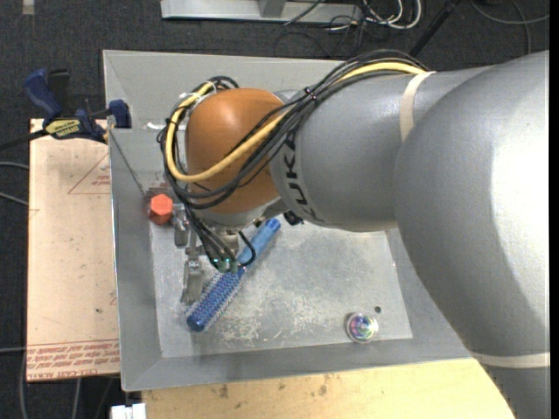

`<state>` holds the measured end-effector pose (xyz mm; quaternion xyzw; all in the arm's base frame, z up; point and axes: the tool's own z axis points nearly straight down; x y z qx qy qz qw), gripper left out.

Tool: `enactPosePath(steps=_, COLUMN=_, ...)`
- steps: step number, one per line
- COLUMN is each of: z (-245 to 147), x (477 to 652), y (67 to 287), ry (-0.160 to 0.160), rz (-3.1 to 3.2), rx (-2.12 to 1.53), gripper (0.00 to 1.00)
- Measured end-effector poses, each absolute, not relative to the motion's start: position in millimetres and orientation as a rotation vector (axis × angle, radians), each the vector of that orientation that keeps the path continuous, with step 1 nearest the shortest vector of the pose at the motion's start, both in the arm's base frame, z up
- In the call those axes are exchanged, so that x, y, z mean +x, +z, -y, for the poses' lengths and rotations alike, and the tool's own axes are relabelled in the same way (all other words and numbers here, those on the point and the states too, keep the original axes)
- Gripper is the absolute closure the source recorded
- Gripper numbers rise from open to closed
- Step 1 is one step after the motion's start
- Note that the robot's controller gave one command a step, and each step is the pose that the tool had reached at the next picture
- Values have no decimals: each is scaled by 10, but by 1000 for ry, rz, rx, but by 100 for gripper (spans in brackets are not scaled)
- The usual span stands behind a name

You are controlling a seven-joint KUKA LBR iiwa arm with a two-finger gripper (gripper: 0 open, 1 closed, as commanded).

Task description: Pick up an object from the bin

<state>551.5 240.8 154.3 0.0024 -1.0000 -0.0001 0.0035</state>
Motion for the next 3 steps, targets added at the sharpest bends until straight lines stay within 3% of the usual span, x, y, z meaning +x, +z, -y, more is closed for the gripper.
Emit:
enactPosePath(steps=1, z=-1841, x=4957, y=710, ry=-1, rz=3132, rx=257, gripper=0)
enactPosePath(steps=2, z=-1853, x=4954, y=708, ry=-2, rz=3130, rx=258, gripper=100)
enactPosePath(steps=3, z=-1732, x=4942, y=2000, ry=-4, rz=3140, rx=233, gripper=100)
